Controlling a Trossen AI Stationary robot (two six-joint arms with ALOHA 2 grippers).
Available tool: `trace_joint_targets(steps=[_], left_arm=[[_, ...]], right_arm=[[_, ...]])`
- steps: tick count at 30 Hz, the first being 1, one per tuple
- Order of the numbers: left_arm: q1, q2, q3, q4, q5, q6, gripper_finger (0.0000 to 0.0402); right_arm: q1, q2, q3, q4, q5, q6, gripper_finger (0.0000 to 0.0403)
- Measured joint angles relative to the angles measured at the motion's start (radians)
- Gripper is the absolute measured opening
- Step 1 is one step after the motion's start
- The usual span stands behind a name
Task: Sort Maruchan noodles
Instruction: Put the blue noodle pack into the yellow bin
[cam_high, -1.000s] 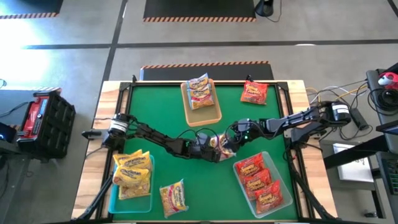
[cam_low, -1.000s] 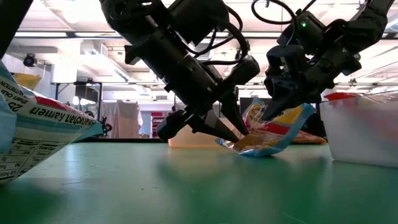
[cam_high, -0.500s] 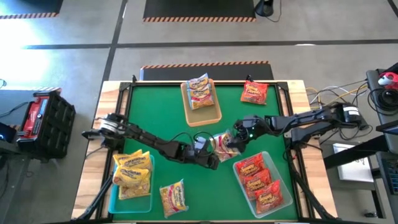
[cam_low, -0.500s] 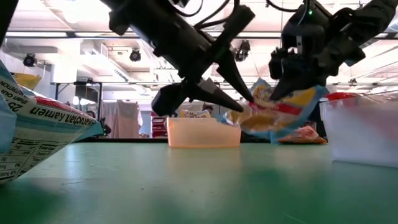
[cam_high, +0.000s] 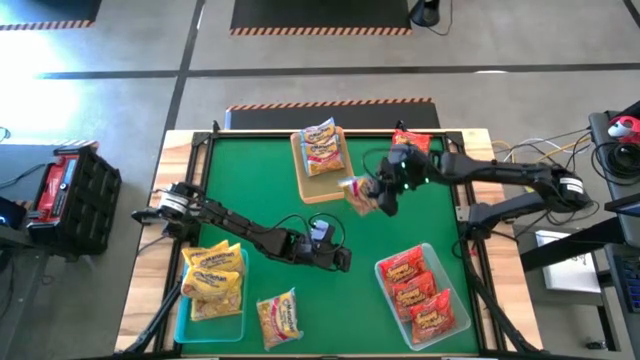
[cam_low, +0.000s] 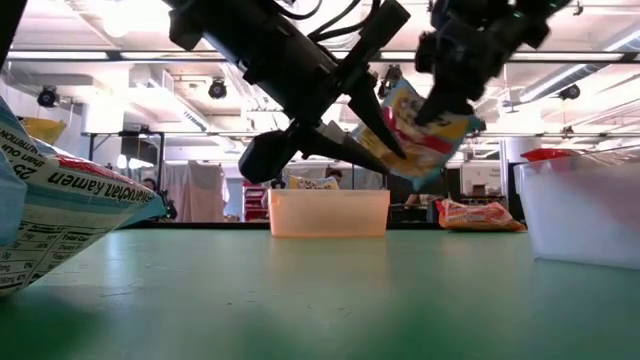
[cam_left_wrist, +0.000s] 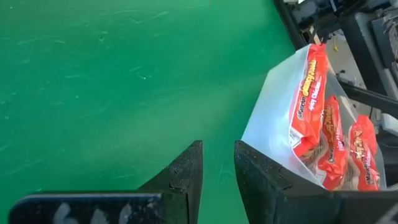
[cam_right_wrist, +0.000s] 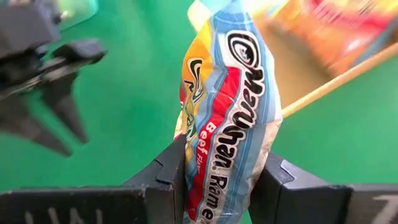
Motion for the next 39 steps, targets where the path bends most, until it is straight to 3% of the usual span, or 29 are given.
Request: trace_joint_targets(steps=[9,16,24,39], left_arm=[[0.0,-0.064,0.0,-0.19,-0.091,-0.018,0.0074],[0.0,-0.103,-0.004,-0.342,-0.119,0.02,0.0074],[0.021,-0.138,-0.067,-0.309,-0.119,-0.023,0.0074],[0.048,-0.138,-0.073,-0.292,-0.148,-0.128,0.0074]], right_arm=[[-0.138,0.13,0.242,-0.049,0.013,-0.258,0.0104],[-0.175,0.273,0.356,-0.051,0.011,-0.467,0.0104],[-0.183,0.431,0.466,-0.051,0.007,-0.632,0.0104],[-0.184,0.652,0.595,-0.156,-0.005,-0.75,0.0105]])
